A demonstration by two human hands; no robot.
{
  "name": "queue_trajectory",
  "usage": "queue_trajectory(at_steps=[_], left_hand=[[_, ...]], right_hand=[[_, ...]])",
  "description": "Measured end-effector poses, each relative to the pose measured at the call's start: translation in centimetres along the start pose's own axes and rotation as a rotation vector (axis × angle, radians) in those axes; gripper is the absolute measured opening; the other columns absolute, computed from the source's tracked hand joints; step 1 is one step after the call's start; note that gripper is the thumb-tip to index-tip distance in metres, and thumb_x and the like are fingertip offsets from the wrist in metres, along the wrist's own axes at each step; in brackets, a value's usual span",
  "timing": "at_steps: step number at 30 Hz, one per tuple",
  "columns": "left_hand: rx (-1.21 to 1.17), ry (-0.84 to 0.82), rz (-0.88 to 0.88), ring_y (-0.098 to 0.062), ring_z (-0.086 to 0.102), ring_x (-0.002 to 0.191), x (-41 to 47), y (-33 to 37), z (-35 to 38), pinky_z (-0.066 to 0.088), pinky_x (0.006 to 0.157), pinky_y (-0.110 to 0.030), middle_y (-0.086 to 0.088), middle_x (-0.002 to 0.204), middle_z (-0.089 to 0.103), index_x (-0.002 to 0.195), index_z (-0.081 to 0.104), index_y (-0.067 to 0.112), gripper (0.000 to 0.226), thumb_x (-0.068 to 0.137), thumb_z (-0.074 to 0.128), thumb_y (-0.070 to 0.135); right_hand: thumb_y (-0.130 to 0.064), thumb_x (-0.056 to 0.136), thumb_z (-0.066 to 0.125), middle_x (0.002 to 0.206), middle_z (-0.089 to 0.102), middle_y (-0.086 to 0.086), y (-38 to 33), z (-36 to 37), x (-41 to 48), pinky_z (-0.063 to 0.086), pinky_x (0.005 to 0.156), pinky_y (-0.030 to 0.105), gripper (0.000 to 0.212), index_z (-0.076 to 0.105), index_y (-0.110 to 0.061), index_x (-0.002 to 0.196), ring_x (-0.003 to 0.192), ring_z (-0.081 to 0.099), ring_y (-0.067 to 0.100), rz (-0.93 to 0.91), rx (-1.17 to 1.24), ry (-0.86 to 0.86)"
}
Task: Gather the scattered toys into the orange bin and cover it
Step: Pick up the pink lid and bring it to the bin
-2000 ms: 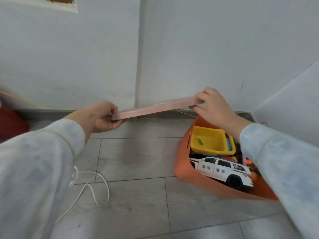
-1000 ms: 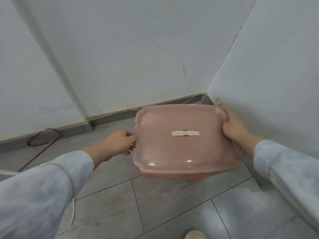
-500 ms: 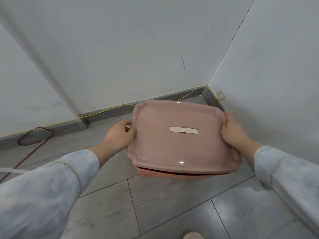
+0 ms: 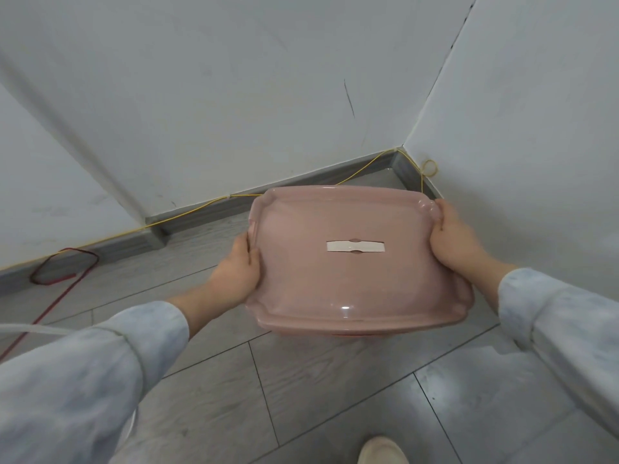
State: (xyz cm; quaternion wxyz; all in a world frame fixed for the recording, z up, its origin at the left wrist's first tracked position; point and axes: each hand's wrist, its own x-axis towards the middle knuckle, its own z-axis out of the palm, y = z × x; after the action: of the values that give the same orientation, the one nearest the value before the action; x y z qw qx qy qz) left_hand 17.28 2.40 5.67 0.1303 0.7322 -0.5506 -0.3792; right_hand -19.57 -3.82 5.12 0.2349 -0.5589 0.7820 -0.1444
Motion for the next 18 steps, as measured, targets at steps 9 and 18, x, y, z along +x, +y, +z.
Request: queue_trajectory(at_steps=[9,18], left_hand=[[0.271,0.203,0.384,-0.038,0.042,0.112,-0.4,-0.9,0.8,0.039,0.100,-0.049,-0.022,0.133,0.041,0.151,0.026,0.013,0.057,0.095,0.037,0.010],[0.930,-0.110,0.850,-0.039,-0.005,0.151,-3.3,-1.4,0.0,0.009,0.115,-0.068,-0.014,0.165,-0.004,0.157,0.009,0.034,0.113,0.065,0.022,0.098]], right_hand=[[-0.028,0.101,0.033,0.119,0.059,0.026,1.2,0.0,-0.7,0.043,0.092,0.046,0.029,0.038,-0.020,0.129,0.108,0.056,0.043,0.064,0.000,0.021],[-0.009,0.097,0.036,0.142,0.050,0.023,0.2,-0.2,-1.8,0.039,0.106,0.046,0.058,0.027,-0.018,0.154,0.127,0.049,0.043,-0.053,-0.074,0.027]])
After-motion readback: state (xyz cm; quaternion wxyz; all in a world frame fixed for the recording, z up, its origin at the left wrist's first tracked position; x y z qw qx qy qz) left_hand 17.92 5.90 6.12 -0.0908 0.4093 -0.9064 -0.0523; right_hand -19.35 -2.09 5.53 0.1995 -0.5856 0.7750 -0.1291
